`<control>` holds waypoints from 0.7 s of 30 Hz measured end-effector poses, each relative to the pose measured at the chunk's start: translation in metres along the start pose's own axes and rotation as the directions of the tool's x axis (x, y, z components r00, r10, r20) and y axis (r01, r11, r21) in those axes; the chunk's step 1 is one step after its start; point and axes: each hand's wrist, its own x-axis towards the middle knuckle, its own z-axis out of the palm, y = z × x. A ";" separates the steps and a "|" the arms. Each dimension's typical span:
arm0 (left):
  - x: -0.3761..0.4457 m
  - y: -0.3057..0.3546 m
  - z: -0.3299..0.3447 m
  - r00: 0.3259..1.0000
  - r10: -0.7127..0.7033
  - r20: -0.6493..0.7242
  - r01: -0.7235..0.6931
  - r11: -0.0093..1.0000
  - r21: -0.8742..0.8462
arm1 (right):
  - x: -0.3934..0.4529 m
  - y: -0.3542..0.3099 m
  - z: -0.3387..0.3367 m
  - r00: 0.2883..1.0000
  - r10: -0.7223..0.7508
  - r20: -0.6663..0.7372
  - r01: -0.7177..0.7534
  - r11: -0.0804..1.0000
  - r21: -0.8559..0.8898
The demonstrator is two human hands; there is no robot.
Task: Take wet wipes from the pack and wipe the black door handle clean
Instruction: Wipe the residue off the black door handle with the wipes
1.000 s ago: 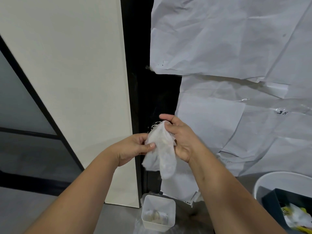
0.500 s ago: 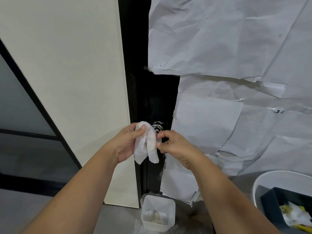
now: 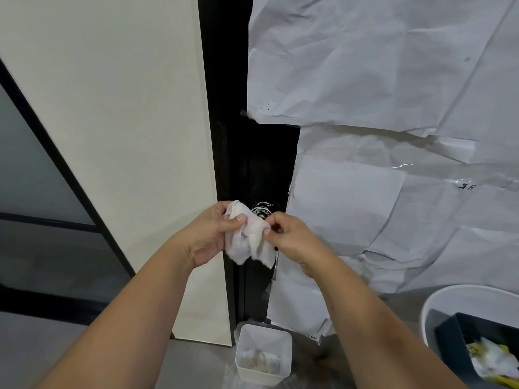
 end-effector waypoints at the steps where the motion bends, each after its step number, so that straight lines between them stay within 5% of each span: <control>1: -0.002 0.000 0.000 0.998 -0.009 -0.060 0.011 0.999 0.043 | 0.001 0.000 -0.004 0.999 0.026 -0.035 -0.026 1.000 0.018; 4: -0.007 -0.005 -0.006 0.988 -0.015 -0.156 0.044 0.982 0.185 | 0.002 -0.002 -0.015 0.994 0.062 -0.087 -0.058 0.997 0.055; 9: -0.016 -0.011 -0.005 0.990 -0.140 -0.027 0.139 0.901 0.411 | 0.003 -0.003 -0.024 0.987 0.029 -0.157 -0.033 0.999 -0.017; 13: -0.013 -0.022 -0.010 0.965 -0.141 -0.220 0.249 0.746 0.617 | 0.003 -0.001 -0.019 0.996 0.003 -0.089 -0.018 0.986 -0.167; 16: -0.010 -0.028 0.000 0.940 0.013 -0.341 0.272 0.575 0.772 | 0.002 -0.001 -0.003 0.998 -0.025 -0.055 0.007 0.953 -0.302; 21: -0.004 -0.039 0.008 0.963 -0.109 -0.246 0.246 0.729 0.639 | 0.008 -0.005 0.011 0.994 -0.045 -0.099 0.014 0.956 -0.294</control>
